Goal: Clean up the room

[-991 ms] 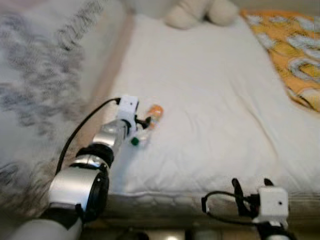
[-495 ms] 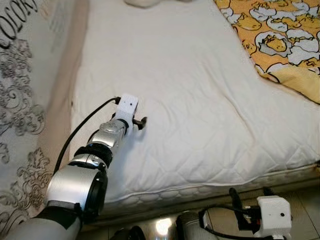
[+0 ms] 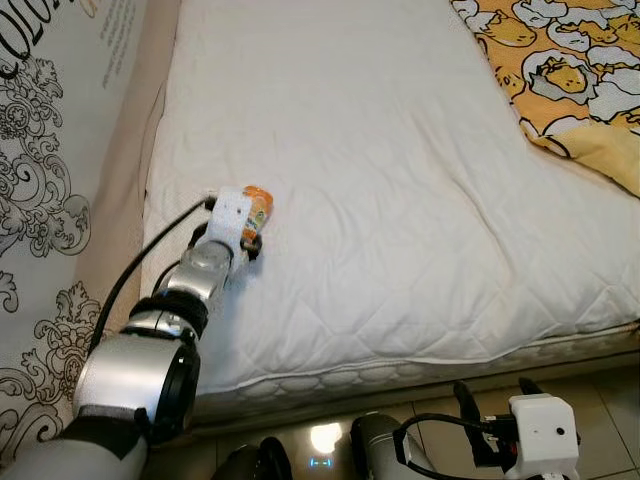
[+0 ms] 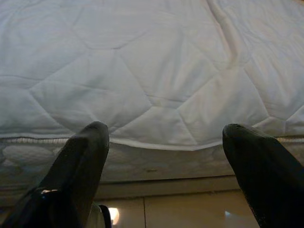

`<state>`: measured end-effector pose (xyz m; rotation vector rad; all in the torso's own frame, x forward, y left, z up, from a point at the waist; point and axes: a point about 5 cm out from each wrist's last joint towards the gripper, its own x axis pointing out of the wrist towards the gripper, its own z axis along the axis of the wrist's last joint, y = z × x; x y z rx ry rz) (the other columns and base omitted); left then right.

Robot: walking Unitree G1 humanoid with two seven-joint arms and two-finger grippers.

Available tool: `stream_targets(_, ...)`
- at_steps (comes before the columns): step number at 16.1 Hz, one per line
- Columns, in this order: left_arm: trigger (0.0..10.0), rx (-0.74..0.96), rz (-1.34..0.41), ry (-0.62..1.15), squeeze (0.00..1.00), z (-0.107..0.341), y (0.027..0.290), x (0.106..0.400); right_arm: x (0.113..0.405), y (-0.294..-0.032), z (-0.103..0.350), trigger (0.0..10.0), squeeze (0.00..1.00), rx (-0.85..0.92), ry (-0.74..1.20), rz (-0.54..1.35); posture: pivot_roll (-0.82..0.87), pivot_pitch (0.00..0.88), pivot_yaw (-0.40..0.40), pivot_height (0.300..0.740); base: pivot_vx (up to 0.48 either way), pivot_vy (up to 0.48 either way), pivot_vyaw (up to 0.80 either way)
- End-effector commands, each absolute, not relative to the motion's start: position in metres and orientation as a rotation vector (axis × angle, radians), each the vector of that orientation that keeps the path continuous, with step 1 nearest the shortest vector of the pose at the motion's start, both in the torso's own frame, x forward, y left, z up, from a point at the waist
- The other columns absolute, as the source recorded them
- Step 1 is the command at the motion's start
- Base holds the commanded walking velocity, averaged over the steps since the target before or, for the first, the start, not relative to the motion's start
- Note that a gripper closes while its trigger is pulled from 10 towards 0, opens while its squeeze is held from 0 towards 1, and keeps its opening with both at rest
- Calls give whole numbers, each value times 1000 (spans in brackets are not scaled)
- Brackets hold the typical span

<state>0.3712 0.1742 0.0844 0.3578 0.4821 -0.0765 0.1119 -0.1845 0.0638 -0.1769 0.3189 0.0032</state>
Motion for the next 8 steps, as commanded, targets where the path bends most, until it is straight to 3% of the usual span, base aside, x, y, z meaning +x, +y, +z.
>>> stream_targets(1,10000,386,-79,525,0,75,175,366,111,-185,65,10000,0,-192,328,15,-466,197,26,719,0,0,0)
stream_targets(6,10000,312,-145,576,0,60,160,357,116,-189,66,10000,0,-206,330,26,-461,189,10,719,0,0,0)
stream_targets(7,0,276,-131,540,0,67,159,362,119,-188,66,10000,0,-208,324,30,-462,183,11,719,0,0,0)
stream_targets(8,0,271,-129,537,0,68,159,362,120,-187,66,10000,0,-208,322,31,-462,183,11,719,0,0,0)
